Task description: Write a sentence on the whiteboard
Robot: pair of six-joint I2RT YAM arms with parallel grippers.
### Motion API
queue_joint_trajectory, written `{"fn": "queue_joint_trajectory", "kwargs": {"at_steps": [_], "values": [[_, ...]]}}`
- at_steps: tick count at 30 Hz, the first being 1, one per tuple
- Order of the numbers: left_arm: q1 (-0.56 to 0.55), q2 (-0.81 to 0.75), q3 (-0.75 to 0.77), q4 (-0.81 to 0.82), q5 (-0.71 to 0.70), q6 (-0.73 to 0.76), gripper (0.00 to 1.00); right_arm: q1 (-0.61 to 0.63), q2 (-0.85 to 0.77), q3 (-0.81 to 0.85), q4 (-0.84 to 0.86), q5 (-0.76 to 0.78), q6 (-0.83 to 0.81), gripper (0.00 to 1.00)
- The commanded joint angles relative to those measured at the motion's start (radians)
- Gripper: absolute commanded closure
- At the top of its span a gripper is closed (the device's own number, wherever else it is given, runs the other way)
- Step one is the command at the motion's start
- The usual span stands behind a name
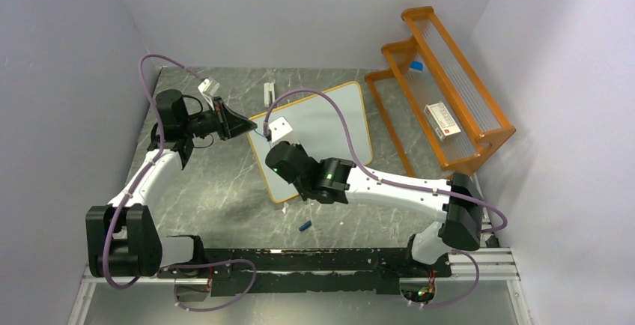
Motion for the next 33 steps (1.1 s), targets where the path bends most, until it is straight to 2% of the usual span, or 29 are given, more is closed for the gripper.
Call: {"fn": "queue_joint_trajectory", "kwargs": {"at_steps": [1, 33], "values": [[-0.022, 0.002, -0.002, 0.004, 0.009, 0.038, 0.95, -0.020, -0.028, -0.012, 0.001, 0.051, 0.007, 1.00], [-0.023, 0.006, 0.001, 0.002, 0.011, 0.041, 0.95, -0.038, 0.028, 0.068, 0.081, 0.017, -0.058, 1.00]]}}
